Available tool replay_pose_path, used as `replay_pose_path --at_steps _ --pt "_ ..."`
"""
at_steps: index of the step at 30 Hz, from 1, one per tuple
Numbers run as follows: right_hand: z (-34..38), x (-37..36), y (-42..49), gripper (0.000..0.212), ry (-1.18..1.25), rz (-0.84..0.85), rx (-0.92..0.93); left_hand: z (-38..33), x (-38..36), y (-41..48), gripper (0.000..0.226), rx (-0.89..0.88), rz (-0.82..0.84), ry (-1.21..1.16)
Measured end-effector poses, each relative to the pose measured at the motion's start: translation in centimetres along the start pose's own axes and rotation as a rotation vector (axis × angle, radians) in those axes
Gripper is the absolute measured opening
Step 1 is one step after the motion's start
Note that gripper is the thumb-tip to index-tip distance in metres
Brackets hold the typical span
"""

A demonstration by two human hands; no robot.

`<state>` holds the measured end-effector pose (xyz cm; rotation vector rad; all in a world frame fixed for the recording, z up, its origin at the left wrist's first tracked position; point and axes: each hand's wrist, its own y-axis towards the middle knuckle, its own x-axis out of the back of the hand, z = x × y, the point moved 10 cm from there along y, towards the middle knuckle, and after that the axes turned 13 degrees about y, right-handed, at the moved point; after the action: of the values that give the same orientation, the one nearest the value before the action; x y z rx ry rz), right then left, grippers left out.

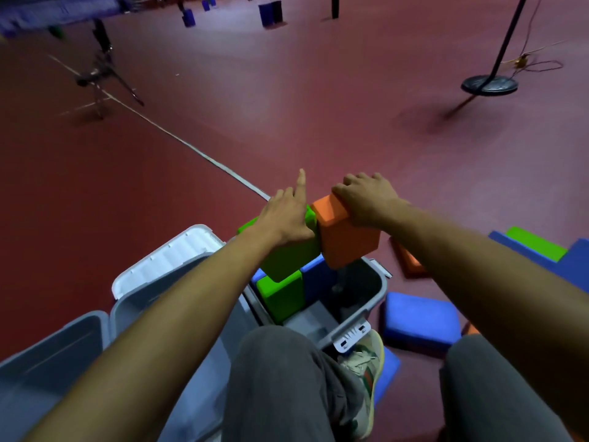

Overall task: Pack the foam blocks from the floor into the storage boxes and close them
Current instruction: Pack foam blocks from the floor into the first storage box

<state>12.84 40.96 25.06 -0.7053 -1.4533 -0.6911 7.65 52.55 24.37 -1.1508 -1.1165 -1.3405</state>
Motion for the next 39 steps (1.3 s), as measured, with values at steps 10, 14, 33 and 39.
replay_pose_path --at_steps 10,14,33,39 --pt "0.6 -10.4 3.8 0.068 0.083 0.171 0.032 1.7 -10.6 -0.3 0.131 0.041 0.195 -0.055" --pt "0.8 -14.6 5.0 0.068 0.084 0.195 0.039 2.1 -14.1 0.2 0.129 0.078 0.232 -0.093" --pt "0.1 -25.7 8.5 0.062 0.04 0.185 0.056 0.1 -26.9 0.6 0.116 0.059 0.298 -0.062" --pt "2.3 -29.6 9.8 0.057 0.02 0.241 0.106 1.1 -31.3 -0.3 0.117 0.057 0.339 -0.033"
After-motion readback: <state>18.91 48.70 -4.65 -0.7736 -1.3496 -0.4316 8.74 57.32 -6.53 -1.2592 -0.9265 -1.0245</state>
